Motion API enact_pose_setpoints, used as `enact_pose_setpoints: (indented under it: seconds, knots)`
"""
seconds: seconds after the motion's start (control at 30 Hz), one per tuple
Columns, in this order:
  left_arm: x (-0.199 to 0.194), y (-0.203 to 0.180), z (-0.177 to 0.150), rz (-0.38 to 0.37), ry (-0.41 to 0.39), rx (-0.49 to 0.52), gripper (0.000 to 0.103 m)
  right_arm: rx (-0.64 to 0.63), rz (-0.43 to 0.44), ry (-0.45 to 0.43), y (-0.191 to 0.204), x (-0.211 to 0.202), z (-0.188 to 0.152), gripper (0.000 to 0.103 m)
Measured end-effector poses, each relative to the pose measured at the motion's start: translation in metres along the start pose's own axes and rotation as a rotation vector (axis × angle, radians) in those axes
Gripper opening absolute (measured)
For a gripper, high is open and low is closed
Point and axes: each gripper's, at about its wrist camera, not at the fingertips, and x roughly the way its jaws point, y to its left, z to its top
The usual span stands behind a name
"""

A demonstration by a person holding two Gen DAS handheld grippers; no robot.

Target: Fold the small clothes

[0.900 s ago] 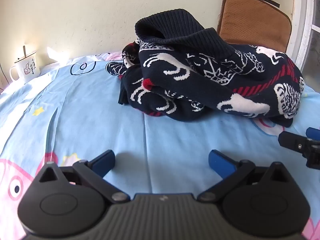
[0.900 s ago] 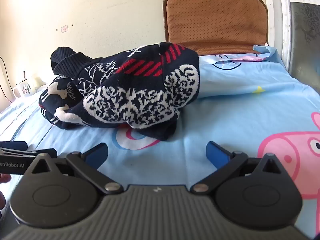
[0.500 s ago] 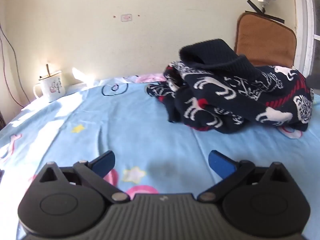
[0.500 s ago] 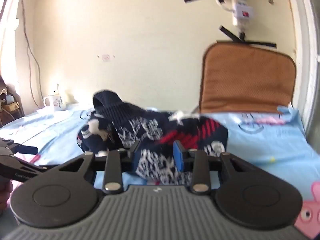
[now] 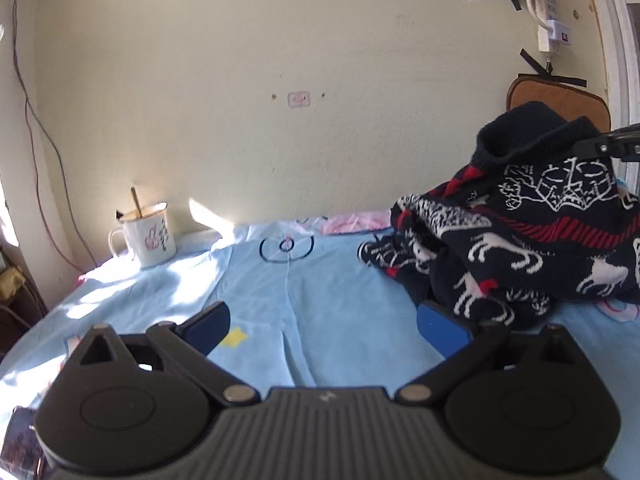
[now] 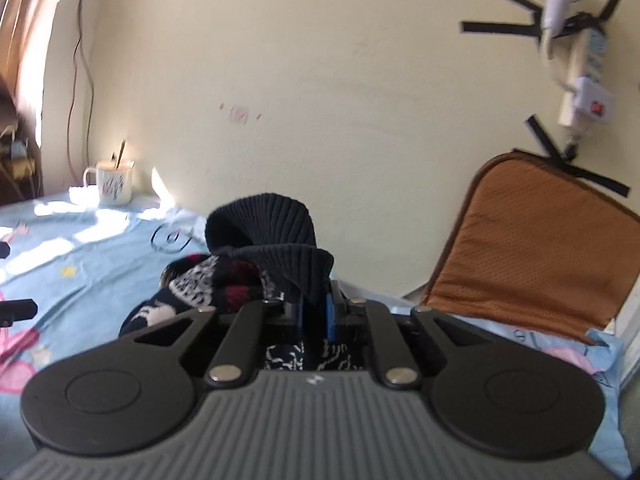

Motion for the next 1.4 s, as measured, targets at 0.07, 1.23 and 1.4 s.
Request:
enact_pose_setpoints:
  seconds: [0.07, 1.23, 1.4]
  knots:
    - [0.008, -0.011, 0.019, -0.044, -0.05, 0.032, 0.103, 0.001, -0.026, -0.034, -0.011, -0.028, 0.001, 0.013]
    - [0.057, -0.223, 0.054, -0.606, -0.3, 0.95, 0.101, 0.492, -0.021, -0.23, -0.07, -0.106, -0.096, 0.013]
    - [0.057, -0.236, 0.072, -0.692, -0.277, 0.89, 0.076, 0.429, -0.006, -0.23, -0.062, -0.11, -0.096, 0.013]
